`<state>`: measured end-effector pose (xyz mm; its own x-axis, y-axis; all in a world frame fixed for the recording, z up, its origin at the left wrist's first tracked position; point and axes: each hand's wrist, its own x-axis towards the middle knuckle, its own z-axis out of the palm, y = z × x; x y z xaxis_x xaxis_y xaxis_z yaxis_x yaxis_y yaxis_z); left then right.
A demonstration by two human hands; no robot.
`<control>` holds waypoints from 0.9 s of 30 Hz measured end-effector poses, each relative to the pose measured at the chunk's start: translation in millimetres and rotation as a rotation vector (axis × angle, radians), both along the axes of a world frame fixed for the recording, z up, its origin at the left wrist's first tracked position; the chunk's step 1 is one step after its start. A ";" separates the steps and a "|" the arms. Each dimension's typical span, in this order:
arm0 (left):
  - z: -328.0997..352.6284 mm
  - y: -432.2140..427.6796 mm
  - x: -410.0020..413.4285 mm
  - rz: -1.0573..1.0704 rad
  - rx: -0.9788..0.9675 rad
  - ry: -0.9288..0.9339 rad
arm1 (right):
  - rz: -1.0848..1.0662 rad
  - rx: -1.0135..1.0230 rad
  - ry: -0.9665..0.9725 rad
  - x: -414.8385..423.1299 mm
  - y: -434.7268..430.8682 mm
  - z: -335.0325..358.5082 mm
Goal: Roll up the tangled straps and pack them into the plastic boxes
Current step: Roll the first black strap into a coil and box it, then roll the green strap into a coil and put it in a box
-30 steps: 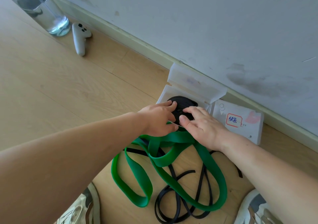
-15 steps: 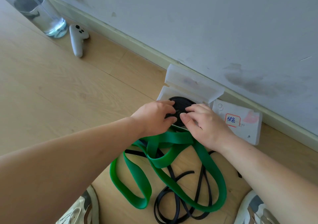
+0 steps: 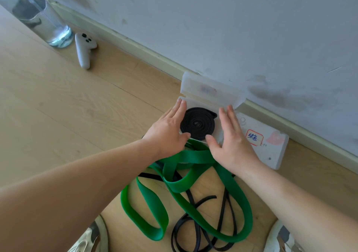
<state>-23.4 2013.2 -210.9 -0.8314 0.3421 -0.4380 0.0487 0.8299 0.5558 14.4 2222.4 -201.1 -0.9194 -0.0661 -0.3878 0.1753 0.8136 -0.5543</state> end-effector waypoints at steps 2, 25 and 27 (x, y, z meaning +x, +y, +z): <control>0.0 -3.1 -14.6 -0.022 -0.021 -0.007 | 0.047 0.033 -0.004 -13.1 -1.3 -1.3; -4.9 -21.9 15.5 -0.091 -0.153 -0.126 | 0.131 0.300 0.048 -2.8 44.6 -16.4; -5.6 -14.3 14.1 -0.010 -0.128 -0.152 | 0.168 0.405 0.040 -2.0 46.2 -14.3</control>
<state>-9.3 1998.9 -216.4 -0.7491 0.2838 -0.5986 -0.0190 0.8940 0.4477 12.4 2268.6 -215.3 -0.9236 -0.0655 -0.3778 0.0073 0.9821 -0.1882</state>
